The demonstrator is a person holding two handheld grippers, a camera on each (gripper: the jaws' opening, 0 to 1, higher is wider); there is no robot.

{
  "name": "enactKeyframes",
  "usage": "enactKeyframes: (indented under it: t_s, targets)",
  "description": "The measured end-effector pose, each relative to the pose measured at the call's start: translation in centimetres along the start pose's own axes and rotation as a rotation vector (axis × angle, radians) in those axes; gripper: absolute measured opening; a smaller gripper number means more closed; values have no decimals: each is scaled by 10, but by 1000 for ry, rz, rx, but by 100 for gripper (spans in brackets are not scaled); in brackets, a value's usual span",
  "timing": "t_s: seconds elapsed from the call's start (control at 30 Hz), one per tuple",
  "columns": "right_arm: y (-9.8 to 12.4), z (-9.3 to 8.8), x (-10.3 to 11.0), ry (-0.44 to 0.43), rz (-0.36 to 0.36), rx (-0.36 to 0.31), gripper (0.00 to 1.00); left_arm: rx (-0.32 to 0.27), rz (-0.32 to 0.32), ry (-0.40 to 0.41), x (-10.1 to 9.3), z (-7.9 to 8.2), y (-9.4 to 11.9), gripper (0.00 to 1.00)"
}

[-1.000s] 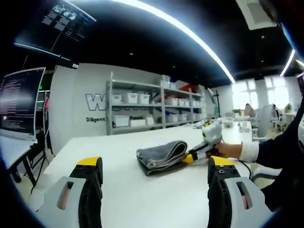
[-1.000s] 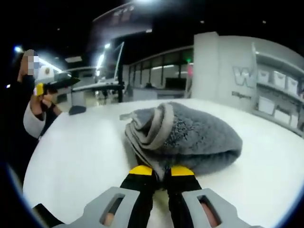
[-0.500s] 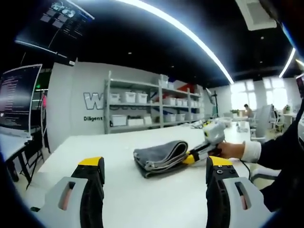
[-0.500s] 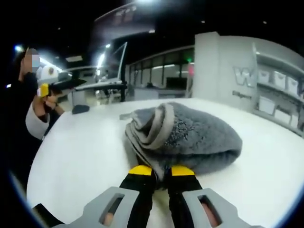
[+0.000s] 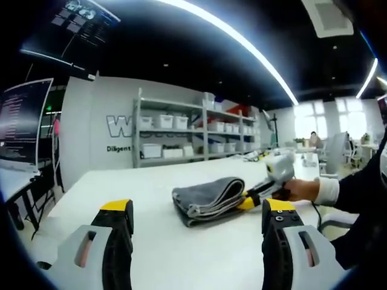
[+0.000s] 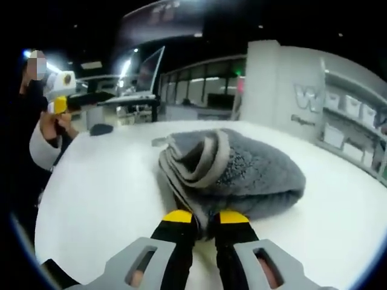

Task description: Open the folded towel by lifting each exposed corner and separating the folded layers until the towel lies flat within the target outline without major curled edges

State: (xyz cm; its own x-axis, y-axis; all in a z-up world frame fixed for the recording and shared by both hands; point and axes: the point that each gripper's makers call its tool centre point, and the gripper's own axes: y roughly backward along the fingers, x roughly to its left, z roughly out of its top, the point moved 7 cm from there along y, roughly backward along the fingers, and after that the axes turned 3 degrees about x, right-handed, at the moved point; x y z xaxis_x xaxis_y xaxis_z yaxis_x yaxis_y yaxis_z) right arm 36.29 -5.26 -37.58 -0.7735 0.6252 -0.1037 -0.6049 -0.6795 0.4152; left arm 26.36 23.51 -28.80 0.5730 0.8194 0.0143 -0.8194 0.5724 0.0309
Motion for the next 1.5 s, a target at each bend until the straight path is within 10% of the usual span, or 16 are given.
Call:
enactKeyframes:
  t_s: [0.53, 1.5]
  targets:
    - [14, -5, 10, -135, -37, -9, 9, 9, 12, 2, 2, -4, 0, 86]
    - [41, -1, 56, -55, -7, -14, 3, 26, -13, 4, -8, -8, -8, 86]
